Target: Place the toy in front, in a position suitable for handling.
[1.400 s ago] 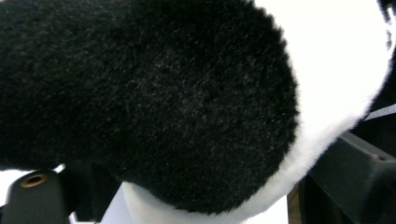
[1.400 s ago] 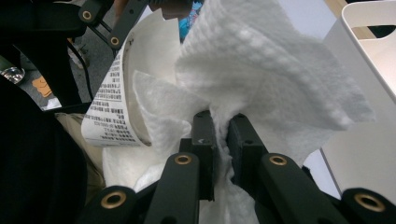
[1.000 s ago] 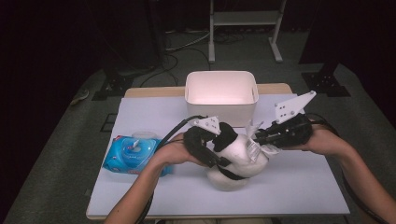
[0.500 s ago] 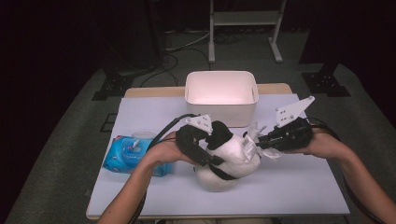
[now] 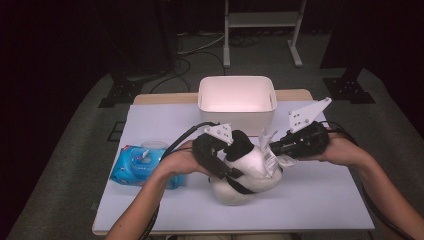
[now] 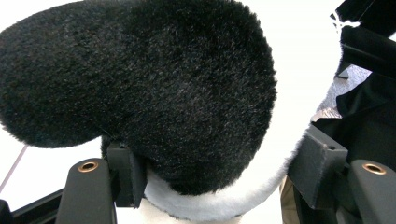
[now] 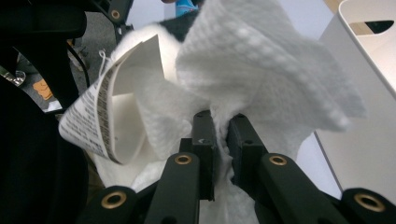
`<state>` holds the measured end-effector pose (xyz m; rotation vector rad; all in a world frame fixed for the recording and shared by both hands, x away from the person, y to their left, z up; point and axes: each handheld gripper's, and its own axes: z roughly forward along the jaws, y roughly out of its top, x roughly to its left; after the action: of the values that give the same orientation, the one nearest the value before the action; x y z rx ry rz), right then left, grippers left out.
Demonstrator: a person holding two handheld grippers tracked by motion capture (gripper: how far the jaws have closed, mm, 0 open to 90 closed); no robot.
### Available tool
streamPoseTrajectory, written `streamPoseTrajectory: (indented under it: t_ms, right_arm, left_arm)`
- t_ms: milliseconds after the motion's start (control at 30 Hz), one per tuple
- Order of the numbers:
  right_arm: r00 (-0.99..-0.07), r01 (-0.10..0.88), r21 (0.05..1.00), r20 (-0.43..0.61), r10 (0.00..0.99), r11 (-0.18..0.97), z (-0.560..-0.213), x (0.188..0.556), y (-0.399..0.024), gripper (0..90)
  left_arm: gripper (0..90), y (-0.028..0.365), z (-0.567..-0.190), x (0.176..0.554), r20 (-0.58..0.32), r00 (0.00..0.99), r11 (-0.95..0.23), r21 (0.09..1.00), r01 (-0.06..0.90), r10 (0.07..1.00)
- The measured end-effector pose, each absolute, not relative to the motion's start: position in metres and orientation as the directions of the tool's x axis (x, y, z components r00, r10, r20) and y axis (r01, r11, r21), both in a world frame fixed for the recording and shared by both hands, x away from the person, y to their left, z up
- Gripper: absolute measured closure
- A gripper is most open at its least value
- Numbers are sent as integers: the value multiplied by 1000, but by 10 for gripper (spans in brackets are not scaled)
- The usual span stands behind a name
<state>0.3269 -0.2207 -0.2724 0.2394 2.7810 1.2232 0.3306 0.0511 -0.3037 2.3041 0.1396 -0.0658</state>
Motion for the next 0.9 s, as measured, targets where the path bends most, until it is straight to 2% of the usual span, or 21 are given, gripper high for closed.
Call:
streamPoseTrajectory:
  t_ms: [167,500,900]
  right_arm:
    - [-977,153,737,14,211,658,-288,329,-232,816]
    - [-971,188,716,34,235,672,-307,332,-239,816]
    - [-982,133,726,3,190,674,-286,329,-224,816]
  left_arm:
    - [314,57,-304,332,-94,992,-667,734,129,88]
    - [316,65,-302,333,-99,989,-666,732,145,107]
    - [317,47,-296,331,-65,994,-701,705,107,85]
